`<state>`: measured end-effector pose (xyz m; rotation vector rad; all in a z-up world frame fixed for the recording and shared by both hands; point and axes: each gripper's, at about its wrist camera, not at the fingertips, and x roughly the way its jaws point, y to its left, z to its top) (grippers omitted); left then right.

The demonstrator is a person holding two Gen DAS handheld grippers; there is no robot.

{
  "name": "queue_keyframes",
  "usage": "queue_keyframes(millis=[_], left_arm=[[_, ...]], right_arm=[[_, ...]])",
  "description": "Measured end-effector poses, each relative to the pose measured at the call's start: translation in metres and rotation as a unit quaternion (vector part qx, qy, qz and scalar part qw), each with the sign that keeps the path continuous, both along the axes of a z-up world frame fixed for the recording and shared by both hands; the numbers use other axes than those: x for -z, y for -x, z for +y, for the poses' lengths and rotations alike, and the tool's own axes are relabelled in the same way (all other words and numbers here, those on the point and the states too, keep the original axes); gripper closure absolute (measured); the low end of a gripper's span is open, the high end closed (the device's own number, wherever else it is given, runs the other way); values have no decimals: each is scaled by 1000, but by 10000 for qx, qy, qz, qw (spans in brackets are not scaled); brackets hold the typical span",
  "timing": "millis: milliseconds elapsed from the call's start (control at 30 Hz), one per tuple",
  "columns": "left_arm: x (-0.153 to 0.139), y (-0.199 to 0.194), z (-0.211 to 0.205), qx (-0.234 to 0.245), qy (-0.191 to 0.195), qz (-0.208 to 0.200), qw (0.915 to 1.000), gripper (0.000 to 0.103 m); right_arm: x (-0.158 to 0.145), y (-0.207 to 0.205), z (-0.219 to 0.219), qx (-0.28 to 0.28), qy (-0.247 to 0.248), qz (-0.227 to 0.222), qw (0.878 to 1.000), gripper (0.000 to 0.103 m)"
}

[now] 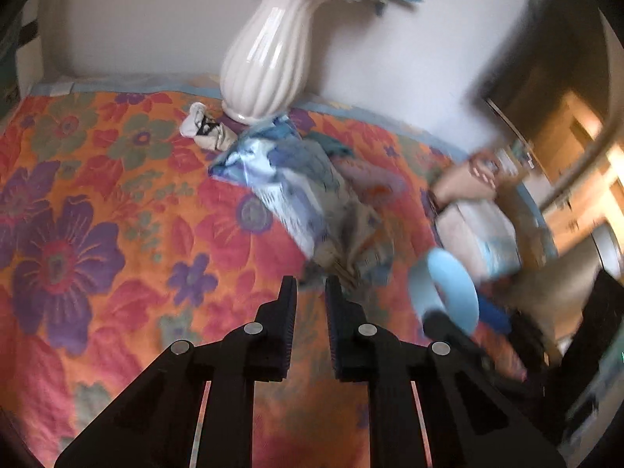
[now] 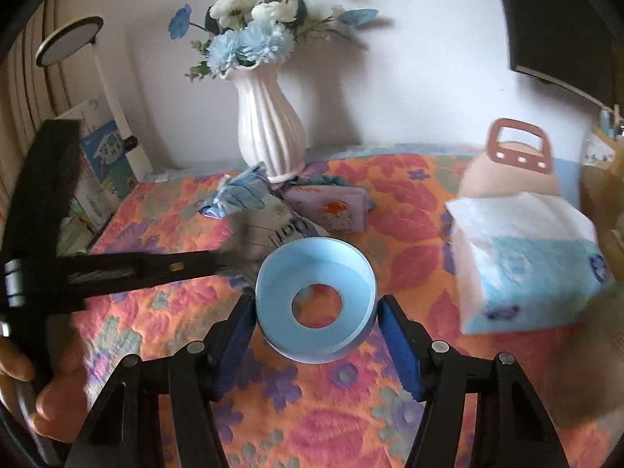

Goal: Organize soft objects
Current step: 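Grasp the light blue ring with the right gripper while the left reaches toward the grey bow clip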

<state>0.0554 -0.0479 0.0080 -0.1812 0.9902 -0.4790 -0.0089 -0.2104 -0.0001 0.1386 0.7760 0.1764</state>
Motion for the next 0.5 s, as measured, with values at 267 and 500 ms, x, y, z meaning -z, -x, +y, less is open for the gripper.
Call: queue_keyframes(millis=[267,500], left_arm=[[10,9,6,223,-60,220,9995,65],[8,-14,-33,256,-130,-92,9995,37]], right_arm=[[2,6,-4,-71,-137,164,9997,39],[9,-1,-19,22,-579,338,9978,39]])
